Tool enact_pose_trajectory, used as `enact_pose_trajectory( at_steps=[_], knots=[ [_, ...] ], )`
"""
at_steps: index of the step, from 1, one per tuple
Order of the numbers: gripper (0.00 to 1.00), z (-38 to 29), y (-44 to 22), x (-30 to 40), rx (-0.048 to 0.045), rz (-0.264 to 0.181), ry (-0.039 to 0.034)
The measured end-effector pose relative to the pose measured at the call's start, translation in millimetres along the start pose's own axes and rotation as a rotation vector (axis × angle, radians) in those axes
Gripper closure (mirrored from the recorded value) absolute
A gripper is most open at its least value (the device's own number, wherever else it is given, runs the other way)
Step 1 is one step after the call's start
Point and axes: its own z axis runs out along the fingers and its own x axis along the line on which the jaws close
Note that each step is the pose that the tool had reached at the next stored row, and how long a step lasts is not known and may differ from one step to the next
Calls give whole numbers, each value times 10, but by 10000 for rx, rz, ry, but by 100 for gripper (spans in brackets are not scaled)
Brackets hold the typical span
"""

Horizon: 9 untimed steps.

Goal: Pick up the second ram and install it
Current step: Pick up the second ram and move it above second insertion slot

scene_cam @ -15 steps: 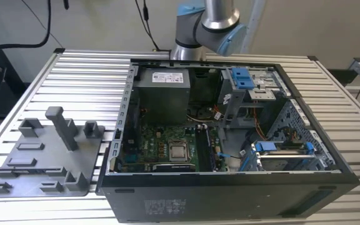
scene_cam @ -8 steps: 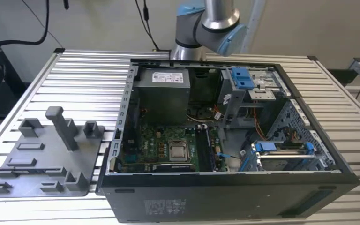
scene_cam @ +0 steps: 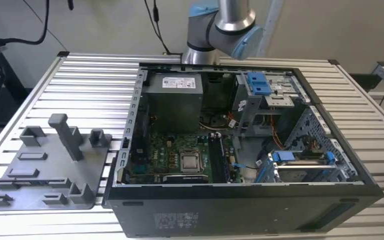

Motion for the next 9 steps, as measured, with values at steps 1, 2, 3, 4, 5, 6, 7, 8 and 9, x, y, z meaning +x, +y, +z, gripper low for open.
enact_pose_trajectory(
  at_steps=[1, 2, 3, 4, 5, 6, 7, 8, 9],
  knots=[
    [89, 0, 0, 0, 6, -180, 11],
    [89, 0, 0, 0, 13, -364, 21],
    [89, 0, 0, 0, 20, -544, 33],
    [89, 0, 0, 1, 25, -723, 44],
    [89, 0, 0, 1, 29, -903, 52],
    [89, 0, 0, 1, 33, -1083, 61],
    [89, 0, 1, 1, 38, -1262, 70],
    [89, 0, 0, 1, 42, -1459, 80],
    [89, 0, 0, 1, 46, -1632, 88]
  ],
)
